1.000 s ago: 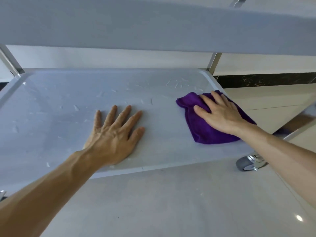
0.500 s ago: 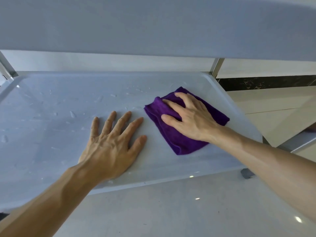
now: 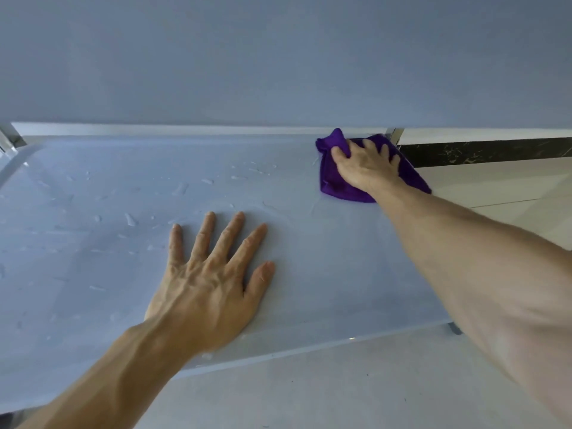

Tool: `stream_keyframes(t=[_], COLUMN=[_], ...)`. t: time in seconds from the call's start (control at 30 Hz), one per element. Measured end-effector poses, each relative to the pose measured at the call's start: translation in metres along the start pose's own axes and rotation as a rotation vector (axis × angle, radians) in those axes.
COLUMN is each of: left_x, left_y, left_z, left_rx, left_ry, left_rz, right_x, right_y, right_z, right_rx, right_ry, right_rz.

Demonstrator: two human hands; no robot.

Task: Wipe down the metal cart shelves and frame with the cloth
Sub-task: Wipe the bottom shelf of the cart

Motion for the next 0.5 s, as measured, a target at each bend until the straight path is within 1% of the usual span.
stream_keyframes(t=[0.07,0.17,0.23,0.33,0.4,0.43,0.5], left_x=[-0.001,-0.003,-0.002,-0.001,0.002,0.003,0.006], left_y=[0.001,0.001,0.001,0.0,0.0,0.0,-0.001], left_z=[0.001,0.0,-0.001,-0.004,-0.005,-0.006,-0.005], left_rx=[-0.002,0.013,0.024,0.027,0.021,0.018,0.013], left_ry=[-0.003,-0.006,0.001,0.006,0.01,0.01,0.011], left_rz=[0.003,0.011,0.011,-0.004,-0.001,0.0,0.004], right_x=[-0.033,-0.071,-0.075,-0.05,-0.024,-0.011,0.011], right_y=[0.009,0.024,0.028,0.03,0.025,0.02,0.009], right_z=[-0.016,-0.051,-0.071,-0.086,-0.083,-0.078,-0.056], right_rx=[-0.029,-0.061,-0.087,-0.1,-0.093,-0.09,-0.069], right_ry=[-0.088,-0.309,-0.461,-0.633,-0.671,-0.662,-0.586], right_rz=[-0.007,-0.043,-0.062,-0.071,-0.073,-0.072,-0.081])
Point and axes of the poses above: each hand's wrist, its own z-axis towards the middle knuckle, its own y-axis out of the palm, x = y × z, the point moved 3 cm from there along z, towards the middle knuckle, and after that the axes turned 14 degrees about y, right-handed, at the moved point
